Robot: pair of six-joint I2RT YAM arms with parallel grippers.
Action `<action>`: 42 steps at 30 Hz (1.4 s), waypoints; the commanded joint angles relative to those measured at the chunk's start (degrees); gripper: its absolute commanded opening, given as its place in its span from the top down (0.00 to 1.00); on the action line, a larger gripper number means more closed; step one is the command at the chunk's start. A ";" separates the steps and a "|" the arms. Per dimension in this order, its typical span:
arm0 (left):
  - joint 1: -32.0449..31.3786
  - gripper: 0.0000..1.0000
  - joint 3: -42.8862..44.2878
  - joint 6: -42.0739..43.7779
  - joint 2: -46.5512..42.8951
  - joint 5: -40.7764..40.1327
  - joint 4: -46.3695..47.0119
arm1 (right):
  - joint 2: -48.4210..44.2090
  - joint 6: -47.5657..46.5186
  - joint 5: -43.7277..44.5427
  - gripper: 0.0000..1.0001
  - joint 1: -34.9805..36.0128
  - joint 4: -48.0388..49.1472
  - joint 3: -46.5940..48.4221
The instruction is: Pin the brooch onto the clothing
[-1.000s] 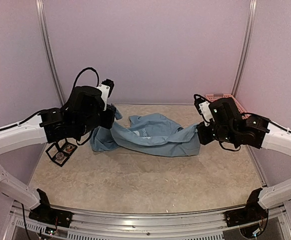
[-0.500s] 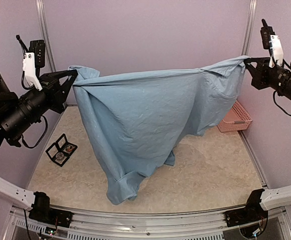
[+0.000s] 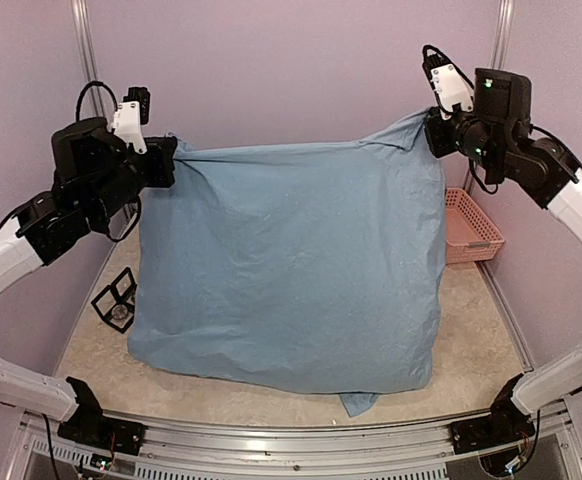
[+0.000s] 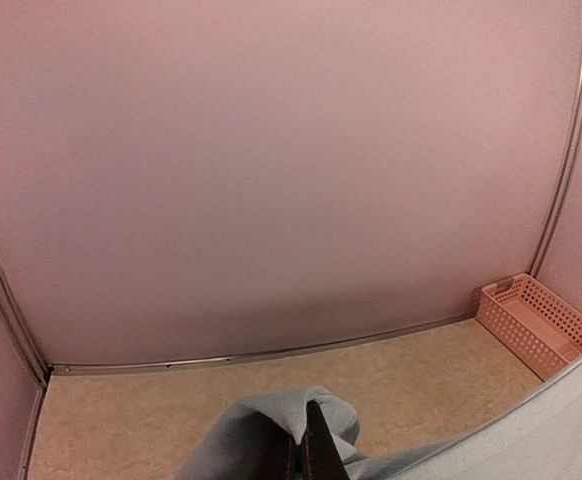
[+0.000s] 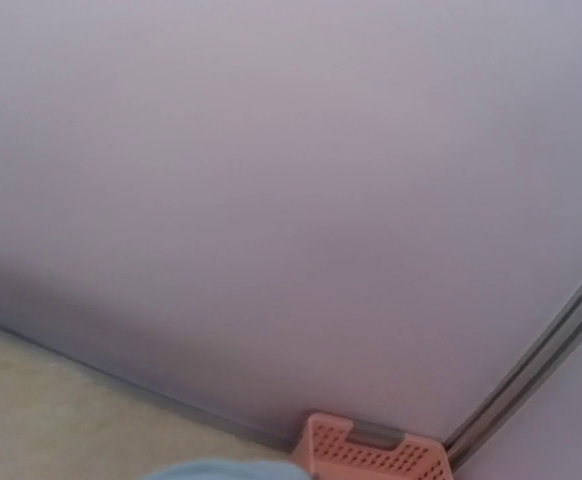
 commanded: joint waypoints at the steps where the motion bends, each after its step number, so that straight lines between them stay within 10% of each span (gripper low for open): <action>1: 8.41 1.00 10.41 -2.19 11.66 9.56 3.31 | 10.66 -1.22 -6.81 1.00 -9.61 10.94 13.17; 7: 9.78 1.00 33.73 3.11 25.57 9.96 1.31 | 31.28 -3.88 -8.49 1.00 -12.70 5.54 52.52; 14: 9.90 1.00 40.45 7.08 28.59 9.33 -0.12 | 21.12 -8.67 -7.56 1.00 -12.70 15.99 38.97; 20: 9.44 1.00 17.04 0.51 20.73 9.43 2.59 | 8.28 -2.53 -2.79 1.00 -12.73 1.96 11.17; 29: 3.92 1.00 -28.40 -26.98 4.17 11.55 10.01 | -8.90 28.13 -22.53 1.00 -5.45 -13.01 -39.60; 42: -5.99 1.00 -50.74 -50.87 -8.73 7.14 2.34 | 0.59 42.85 -44.30 1.00 9.65 -19.28 -48.94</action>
